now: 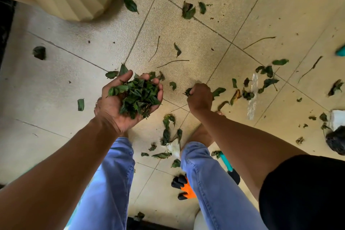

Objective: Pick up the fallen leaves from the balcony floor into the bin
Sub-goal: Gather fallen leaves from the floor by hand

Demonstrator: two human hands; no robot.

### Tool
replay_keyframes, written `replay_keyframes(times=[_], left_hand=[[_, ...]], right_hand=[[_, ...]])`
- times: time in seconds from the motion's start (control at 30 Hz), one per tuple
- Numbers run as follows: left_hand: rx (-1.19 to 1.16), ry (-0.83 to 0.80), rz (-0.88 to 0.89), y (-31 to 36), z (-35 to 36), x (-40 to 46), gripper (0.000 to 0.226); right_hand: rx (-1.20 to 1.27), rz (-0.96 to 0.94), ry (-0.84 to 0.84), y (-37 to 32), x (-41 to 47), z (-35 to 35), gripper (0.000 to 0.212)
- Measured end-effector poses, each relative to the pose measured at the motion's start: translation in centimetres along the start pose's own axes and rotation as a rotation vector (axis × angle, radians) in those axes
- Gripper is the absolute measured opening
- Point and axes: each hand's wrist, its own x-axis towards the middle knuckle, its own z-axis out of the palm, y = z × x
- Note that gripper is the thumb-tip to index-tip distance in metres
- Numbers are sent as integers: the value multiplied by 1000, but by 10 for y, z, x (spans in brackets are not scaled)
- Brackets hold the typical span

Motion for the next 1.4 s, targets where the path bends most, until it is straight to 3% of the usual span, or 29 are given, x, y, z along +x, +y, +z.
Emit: replay_keyframes(times=[0.3,0.47,0.6,0.73,0.87,1.0,1.4], left_hand=[[13,12,13,-3,21,11,38],[22,8,-12,-15,31,19,38],[41,11,-43,-21,34,26,38],[60,31,-53,-25,35,32,37],[85,32,-54,-28,35,34,38],[107,34,-58,-31,36,37,39],[103,42,-68,-38,48,48,37]], right_hand=[[253,80,-24,30,-35,-28,15],[282,218,-33,66,-57,-22,44],[184,143,-31,68,-56,-20,69],[125,64,-17,65,-44,-12,77],[120,37,-2,63,-34,-10,57],[37,-11,-23,67,-24,-11,14],[226,7,35,101,-24,-33,13]])
